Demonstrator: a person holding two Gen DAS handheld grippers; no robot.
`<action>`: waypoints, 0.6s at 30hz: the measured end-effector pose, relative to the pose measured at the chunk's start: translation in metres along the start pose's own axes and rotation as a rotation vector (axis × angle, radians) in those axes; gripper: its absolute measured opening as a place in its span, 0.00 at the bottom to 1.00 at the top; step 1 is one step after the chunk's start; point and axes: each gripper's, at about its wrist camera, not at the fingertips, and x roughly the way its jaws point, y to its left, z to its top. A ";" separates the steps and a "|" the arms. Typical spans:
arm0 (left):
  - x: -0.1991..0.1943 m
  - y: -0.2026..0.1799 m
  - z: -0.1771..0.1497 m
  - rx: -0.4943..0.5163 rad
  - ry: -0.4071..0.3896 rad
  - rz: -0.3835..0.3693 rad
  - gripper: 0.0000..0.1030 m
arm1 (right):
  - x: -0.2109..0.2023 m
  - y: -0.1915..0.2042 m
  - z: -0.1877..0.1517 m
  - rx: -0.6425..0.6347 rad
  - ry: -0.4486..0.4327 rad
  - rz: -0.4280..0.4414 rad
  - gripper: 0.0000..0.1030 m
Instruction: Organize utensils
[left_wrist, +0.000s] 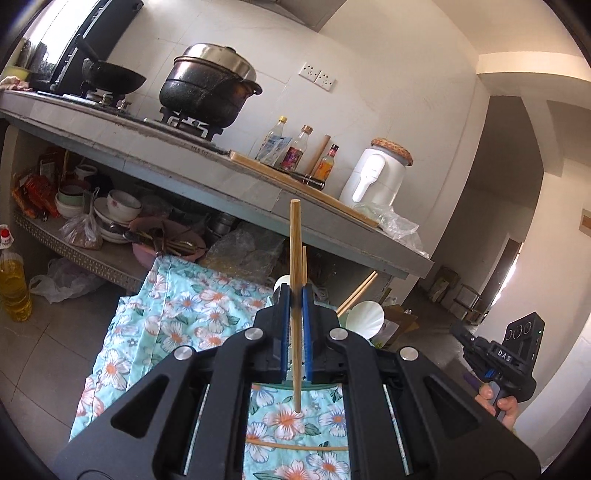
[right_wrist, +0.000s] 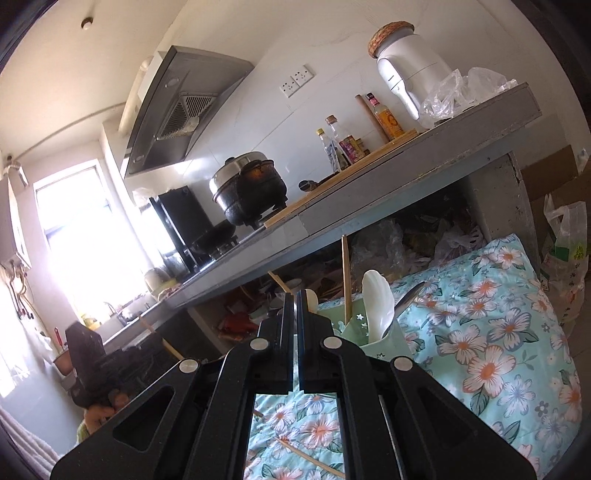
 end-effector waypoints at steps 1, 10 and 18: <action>0.000 -0.001 0.003 0.009 -0.005 -0.002 0.05 | 0.005 0.005 -0.005 -0.035 0.046 0.006 0.02; -0.012 0.012 0.006 -0.025 -0.024 0.048 0.05 | 0.115 0.060 -0.127 -0.475 0.586 -0.029 0.42; -0.031 0.028 0.008 -0.049 -0.051 0.084 0.05 | 0.192 0.070 -0.192 -0.744 0.788 -0.041 0.34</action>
